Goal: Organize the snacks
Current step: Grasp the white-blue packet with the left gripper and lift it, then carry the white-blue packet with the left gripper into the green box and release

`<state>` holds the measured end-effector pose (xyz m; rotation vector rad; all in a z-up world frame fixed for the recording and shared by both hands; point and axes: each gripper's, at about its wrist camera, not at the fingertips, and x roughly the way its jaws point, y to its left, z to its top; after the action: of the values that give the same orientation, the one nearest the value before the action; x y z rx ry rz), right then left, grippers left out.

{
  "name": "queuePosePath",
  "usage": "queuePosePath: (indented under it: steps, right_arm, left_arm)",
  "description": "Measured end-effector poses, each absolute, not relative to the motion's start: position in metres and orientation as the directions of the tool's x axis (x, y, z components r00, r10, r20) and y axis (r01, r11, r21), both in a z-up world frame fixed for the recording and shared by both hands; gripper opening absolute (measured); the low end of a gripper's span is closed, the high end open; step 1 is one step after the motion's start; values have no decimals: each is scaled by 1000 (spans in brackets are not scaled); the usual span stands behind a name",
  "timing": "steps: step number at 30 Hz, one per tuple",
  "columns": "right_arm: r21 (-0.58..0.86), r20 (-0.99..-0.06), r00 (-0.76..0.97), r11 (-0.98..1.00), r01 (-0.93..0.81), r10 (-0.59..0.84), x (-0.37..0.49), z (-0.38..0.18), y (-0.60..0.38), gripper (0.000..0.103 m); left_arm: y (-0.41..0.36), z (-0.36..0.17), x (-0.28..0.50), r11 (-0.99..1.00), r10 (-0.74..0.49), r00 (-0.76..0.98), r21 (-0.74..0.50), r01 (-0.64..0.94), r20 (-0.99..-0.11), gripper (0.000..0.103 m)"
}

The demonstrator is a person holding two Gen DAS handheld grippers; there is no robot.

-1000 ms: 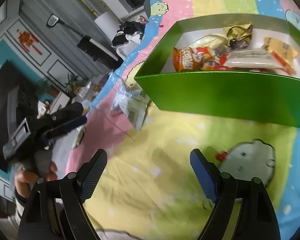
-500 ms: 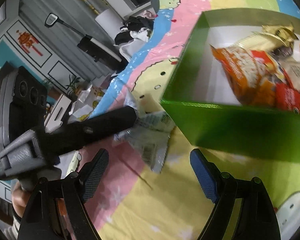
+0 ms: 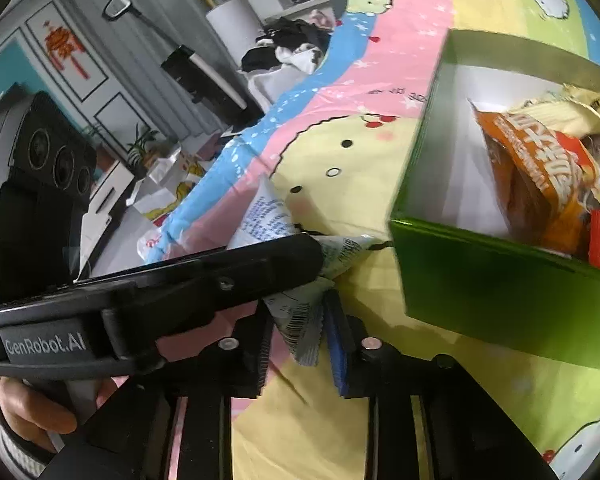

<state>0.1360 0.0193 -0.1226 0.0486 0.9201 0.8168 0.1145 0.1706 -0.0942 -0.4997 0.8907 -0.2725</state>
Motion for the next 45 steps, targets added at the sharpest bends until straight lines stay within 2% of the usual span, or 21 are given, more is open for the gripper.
queuePosePath:
  steps: [9, 21, 34, 45]
  right_arm:
    - [320, -669, 356, 686, -653, 652, 110, -107, 12, 22]
    - [282, -613, 447, 709, -646, 651, 57, -79, -56, 22]
    - [277, -548, 575, 780, -561, 608, 48, -52, -127, 22]
    - [233, -506, 645, 811, -537, 573, 95, -25, -150, 22]
  left_arm:
    - [155, -75, 85, 872, -414, 627, -484, 67, -660, 56]
    - [81, -44, 45, 892, -438, 645, -394, 223, -626, 56]
    - [11, -13, 59, 860, -509, 622, -359, 362, -594, 57]
    - [-12, 12, 110, 847, -531, 636, -337, 411, -559, 57]
